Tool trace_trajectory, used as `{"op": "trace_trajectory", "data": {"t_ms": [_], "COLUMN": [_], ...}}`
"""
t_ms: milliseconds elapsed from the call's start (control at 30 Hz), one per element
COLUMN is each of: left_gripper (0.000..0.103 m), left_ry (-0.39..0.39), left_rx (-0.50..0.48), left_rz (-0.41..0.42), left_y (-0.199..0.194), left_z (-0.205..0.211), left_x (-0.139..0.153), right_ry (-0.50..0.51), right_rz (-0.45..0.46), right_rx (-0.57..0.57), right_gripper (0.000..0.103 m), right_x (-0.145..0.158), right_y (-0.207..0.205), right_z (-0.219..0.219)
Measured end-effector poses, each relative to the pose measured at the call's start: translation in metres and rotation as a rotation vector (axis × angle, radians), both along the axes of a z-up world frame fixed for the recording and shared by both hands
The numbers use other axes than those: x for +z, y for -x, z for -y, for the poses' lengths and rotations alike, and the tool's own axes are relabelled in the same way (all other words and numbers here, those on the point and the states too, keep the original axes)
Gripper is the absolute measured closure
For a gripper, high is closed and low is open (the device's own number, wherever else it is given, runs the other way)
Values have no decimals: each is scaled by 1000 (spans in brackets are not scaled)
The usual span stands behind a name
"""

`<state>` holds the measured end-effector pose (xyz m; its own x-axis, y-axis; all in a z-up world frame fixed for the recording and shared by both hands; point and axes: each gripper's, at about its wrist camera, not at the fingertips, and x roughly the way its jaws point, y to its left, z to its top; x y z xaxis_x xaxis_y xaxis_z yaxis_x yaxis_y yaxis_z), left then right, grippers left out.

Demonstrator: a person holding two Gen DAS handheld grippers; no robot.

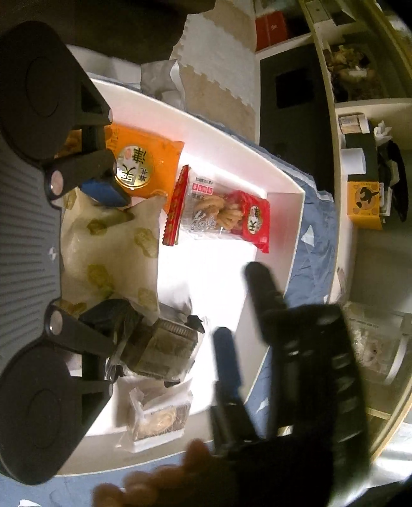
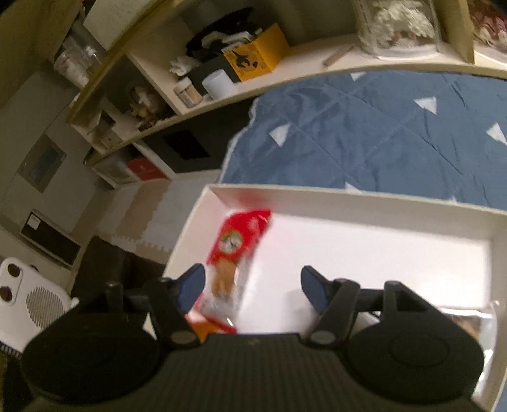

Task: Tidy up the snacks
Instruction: 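Lower the cream bag and red pack into the tray and open both tools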

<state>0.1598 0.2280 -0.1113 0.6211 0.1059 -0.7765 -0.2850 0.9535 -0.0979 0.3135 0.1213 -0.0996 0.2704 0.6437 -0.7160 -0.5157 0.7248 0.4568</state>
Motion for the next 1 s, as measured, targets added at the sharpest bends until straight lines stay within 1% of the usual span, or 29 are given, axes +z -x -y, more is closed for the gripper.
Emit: {"op": "trace_trajectory", "data": {"t_ms": [100,133,167,200,233,333,400,467,600,667,733,833,900,967,1000], "left_gripper": [39,41,48,51,54,56,56,56,56,55,55,55,52,42,40], "left_ry": [-6,-8,-8,-4,6,4,-4,-16,-23,-27,-27,-25,-29,-37,-42], "left_rx": [2,6,8,8,6,4,4,8,5,6,9,13,17,21,23], "left_rz": [21,23,25,23,24,11,-2,-14,-19,-20,-21,-21,-16,-6,3], "left_y": [5,6,8,8,9,6,3,1,0,0,2,4,6,9,10], "left_z": [1,1,2,1,1,1,1,1,2,3,4,4,5,6,7], "left_x": [7,8,10,10,10,7,5,4,3,3,4,7,10,14,17], "right_ry": [-28,-36,-35,-27,-15,14,13,21,36,43,54,53,45,29,22], "right_rz": [-56,-82,-105,-119,-120,-88,-92,-95,-93,-97,-76,-54,-45,-33,-27], "right_rx": [24,34,40,45,53,64,59,55,54,49,61,70,63,55,49], "right_gripper": [36,40,43,45,46,60,62,67,68,66,63,63,63,62,61], "right_x": [-7,-9,-12,-15,-17,-20,-22,-23,-23,-19,-16,-11,-7,-2,0], "right_y": [3,3,4,6,8,15,16,17,19,21,27,33,36,39,39], "right_z": [9,9,10,10,11,16,21,25,27,30,28,27,30,36,39]}}
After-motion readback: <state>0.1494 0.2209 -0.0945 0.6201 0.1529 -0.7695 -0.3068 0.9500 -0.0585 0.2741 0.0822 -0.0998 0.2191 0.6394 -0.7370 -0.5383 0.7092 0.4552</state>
